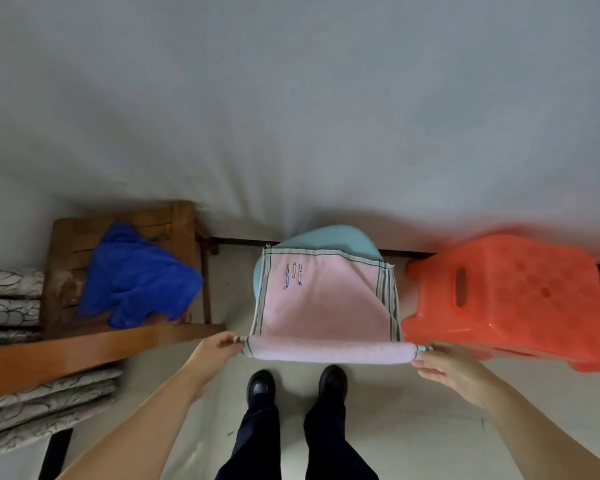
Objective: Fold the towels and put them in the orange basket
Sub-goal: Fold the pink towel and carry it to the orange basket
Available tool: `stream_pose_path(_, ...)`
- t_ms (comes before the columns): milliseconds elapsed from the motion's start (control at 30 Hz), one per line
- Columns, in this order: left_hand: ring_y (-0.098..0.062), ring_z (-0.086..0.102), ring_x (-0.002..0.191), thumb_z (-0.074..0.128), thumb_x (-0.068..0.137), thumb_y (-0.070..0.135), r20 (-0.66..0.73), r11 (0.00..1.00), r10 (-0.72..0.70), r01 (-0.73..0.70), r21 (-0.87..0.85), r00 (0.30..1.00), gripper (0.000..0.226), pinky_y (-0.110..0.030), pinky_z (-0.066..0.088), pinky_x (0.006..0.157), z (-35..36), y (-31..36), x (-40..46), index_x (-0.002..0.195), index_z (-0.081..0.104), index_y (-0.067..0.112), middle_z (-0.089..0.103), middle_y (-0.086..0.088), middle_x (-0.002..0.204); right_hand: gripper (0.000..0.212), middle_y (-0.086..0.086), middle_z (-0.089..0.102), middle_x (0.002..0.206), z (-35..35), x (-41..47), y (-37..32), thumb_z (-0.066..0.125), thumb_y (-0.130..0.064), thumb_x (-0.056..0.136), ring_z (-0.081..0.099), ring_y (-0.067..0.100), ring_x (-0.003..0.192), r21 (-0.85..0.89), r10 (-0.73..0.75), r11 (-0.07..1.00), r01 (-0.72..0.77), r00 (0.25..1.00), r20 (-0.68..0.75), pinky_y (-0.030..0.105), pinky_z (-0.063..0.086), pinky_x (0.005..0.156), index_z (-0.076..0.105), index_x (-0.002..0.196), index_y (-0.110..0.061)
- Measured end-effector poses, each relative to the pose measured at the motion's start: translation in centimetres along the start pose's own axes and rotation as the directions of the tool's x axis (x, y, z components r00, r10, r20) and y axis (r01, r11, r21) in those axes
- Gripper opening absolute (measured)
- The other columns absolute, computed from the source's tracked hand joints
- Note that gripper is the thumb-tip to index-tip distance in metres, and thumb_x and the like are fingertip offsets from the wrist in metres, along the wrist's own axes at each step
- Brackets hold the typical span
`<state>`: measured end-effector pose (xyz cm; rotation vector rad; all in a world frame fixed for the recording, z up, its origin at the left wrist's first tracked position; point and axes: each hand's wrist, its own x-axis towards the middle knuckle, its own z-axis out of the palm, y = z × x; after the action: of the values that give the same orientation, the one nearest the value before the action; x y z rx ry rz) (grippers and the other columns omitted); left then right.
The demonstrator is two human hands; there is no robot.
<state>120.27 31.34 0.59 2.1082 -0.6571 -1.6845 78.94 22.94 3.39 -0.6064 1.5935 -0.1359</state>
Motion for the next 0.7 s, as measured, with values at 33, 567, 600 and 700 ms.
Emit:
stream_pose_path(33,-0.017,0.052,0.081,0.062,0.089,0.013,-0.006,1.0,-0.007,0.007,-0.007,1.0,0.007,-0.03,0.037,0.077,-0.1,0.2,0.6,0.09,0.068,0.009,0.063,-0.003,0.082,0.017,0.014,0.07,0.104,0.0,0.5,-0.3,0.059,-0.004,0.091,0.068,0.024,0.093,-0.006,0.0,1.0,0.0,1.0,-0.025,0.023,0.055,0.068,0.064,0.107,-0.002)
stream_pose_path(567,-0.019,0.054,0.084,0.055,0.092,0.012,-0.421,0.977,0.16,-0.205,-0.063,0.893,0.019,-0.03,0.045,0.079,4.5,12.0,17.1,0.076,0.061,0.02,0.059,0.0,0.078,0.016,0.011,0.054,0.07,1.5,16.8,-8.0,0.056,-0.013,0.089,0.045,0.022,0.064,-0.128,-0.275,0.961,0.243,0.832,-0.482,0.027,0.035,0.058,0.065,0.085,-0.001)
stream_pose_path(600,-0.017,0.053,0.088,0.054,0.093,0.013,-0.43,0.978,0.167,-0.205,-0.043,0.887,0.016,-0.029,0.043,0.081,4.7,11.6,17.7,0.081,0.063,0.021,0.059,-0.001,0.085,0.021,0.013,0.051,0.071,1.7,17.5,-7.7,0.056,-0.014,0.088,0.043,0.021,0.066,-0.132,-0.278,0.961,0.245,0.823,-0.496,0.03,0.033,0.061,0.064,0.084,0.005)
stream_pose_path(700,-0.013,0.051,0.094,0.052,0.095,0.023,-0.468,0.986,0.166,-0.155,0.061,0.868,0.025,-0.024,0.04,0.083,5.2,10.3,17.9,0.116,0.062,0.012,0.057,0.0,0.103,0.032,0.009,0.039,0.061,2.3,18.1,-6.8,0.052,-0.016,0.091,0.033,0.018,0.058,-0.116,-0.283,0.959,0.259,0.836,-0.47,0.029,0.025,0.057,0.049,0.064,0.0)
